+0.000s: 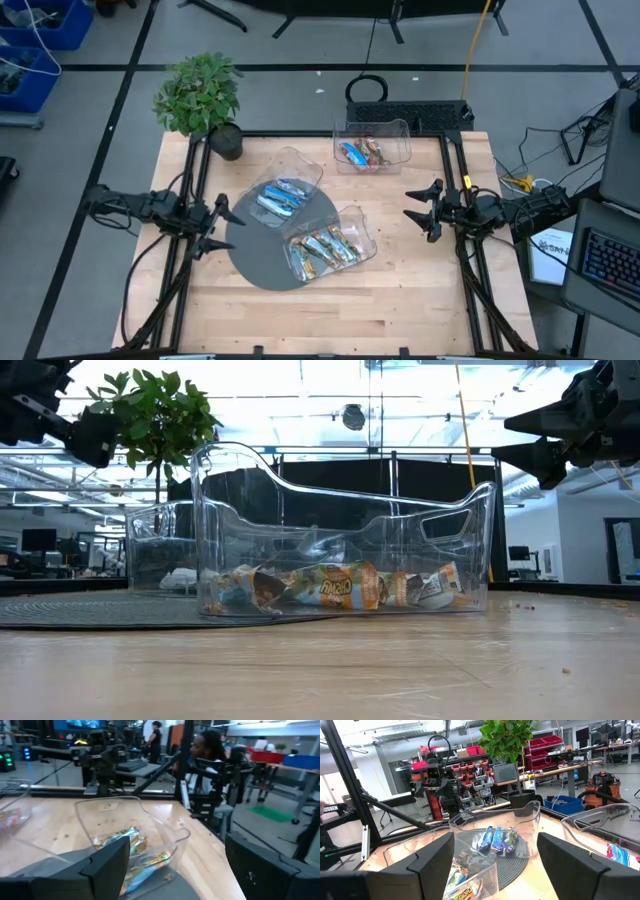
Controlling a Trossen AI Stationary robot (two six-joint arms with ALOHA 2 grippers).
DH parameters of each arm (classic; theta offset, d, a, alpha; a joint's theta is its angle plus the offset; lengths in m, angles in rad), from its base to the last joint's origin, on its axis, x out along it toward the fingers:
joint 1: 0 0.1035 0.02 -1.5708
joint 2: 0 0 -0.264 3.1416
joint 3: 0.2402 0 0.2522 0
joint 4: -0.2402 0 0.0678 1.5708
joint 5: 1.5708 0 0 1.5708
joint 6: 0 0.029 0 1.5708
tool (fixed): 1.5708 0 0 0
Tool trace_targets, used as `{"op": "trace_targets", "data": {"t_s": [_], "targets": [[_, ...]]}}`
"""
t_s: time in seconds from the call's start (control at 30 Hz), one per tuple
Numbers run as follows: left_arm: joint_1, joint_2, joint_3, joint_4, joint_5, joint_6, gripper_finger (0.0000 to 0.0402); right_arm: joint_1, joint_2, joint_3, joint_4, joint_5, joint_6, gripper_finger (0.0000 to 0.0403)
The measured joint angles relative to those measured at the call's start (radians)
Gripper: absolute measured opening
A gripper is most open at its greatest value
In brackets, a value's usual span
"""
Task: Pick and place Granola Bars by type
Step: Return to Home Position
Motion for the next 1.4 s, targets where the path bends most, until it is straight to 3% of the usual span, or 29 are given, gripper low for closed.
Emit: {"op": "trace_targets", "data": {"t_s": [0.3,0.53,0.7,1.0,1.27,1.4], "targets": [[-0.157,0.0,-0.008,0.009,-0.026,0.073,0.0324,0.0,0.0,0.0,0.0,0.0,0.0,0.0279],[-0.195,0.0,-0.11,0.17,-0.09,0.015,0.0324,0.0,0.0,0.0,0.0,0.0,0.0,0.0279],[-0.211,0.0,-0.109,0.162,-0.094,0.038,0.0324,0.0,0.0,0.0,0.001,0.0,0.0,0.0279],[-0.211,0.0,-0.107,0.183,-0.346,0.082,0.0324,0.0,0.0,0.0,0.0,0.0,0.0,0.0279],[-0.211,0.0,-0.107,0.186,-0.392,0.127,0.0324,0.0,0.0,0.0,0.0,0.0,0.0,0.0279],[-0.21,0.0,-0.107,0.196,-0.549,0.124,0.0324,0.0,0.0,0.0,0.0,0.0,0.0,0.0279]]}}
